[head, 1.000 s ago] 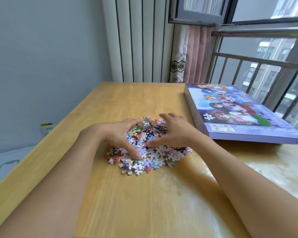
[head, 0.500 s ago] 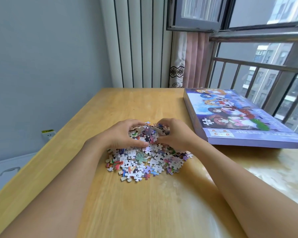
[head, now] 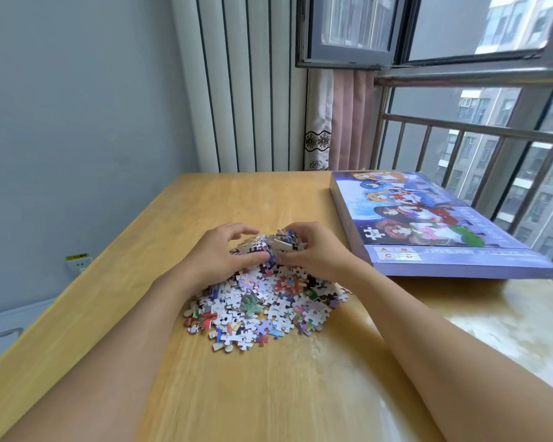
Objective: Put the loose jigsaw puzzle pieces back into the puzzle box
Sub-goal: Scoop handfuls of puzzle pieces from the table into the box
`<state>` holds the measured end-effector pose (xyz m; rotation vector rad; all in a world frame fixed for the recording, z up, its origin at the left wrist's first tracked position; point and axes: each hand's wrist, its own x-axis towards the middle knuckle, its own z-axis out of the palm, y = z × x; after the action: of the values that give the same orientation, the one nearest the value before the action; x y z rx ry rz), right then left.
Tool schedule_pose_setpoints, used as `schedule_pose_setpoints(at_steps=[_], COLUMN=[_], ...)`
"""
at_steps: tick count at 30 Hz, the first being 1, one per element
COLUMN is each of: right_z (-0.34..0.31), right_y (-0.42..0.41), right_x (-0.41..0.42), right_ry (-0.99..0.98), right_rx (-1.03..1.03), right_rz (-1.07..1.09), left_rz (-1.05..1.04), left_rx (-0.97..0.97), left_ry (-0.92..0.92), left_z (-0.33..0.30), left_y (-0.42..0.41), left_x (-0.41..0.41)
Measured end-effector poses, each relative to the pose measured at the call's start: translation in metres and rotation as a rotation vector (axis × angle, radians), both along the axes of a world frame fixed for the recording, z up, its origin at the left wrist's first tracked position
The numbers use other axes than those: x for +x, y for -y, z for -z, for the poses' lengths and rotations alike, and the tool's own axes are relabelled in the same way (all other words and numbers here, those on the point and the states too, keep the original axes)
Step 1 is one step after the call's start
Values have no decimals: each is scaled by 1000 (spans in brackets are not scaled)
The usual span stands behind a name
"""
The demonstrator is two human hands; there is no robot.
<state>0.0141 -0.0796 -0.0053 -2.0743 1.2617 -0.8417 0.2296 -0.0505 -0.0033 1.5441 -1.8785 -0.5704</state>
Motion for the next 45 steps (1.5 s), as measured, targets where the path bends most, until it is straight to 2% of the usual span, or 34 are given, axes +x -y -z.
schedule_pose_setpoints(at_steps=[7, 11, 13, 15, 18, 22, 27, 34, 38, 45], right_z=[-14, -19, -19, -20, -21, -19, -20, -18, -23, -34], right_y=[-6, -15, -18, -22, -23, -21, -22, -27, -33, -56], right_x=[-11, -11, -7, 0, 4, 2, 4, 7, 2, -18], right_ry=[434, 837, 935, 960, 997, 1065, 1090, 1010, 945, 822], right_rx=[202, 582, 727, 829, 908, 955, 953, 891, 847, 800], right_rz=[21, -42, -69, -107, -86, -52, -20, 2, 64, 101], left_rz=[-21, 31, 71, 106, 111, 113, 146, 97, 123, 86], left_rx=[-173, -219, -191, -158, -123, -155, -225, -305, -254, -301], left_ry=[-112, -283, -349, -338, -219, -140, -134, -101, -139, -221], left_z=[-4, -6, -2, 5, 9, 10, 12, 12, 10, -3], left_y=[-3, -7, -8, -9, -10, -9, -5, -6, -5, -19], left_x=[-13, -39, -53, -63, -72, -74, -69, -67, -62, -60])
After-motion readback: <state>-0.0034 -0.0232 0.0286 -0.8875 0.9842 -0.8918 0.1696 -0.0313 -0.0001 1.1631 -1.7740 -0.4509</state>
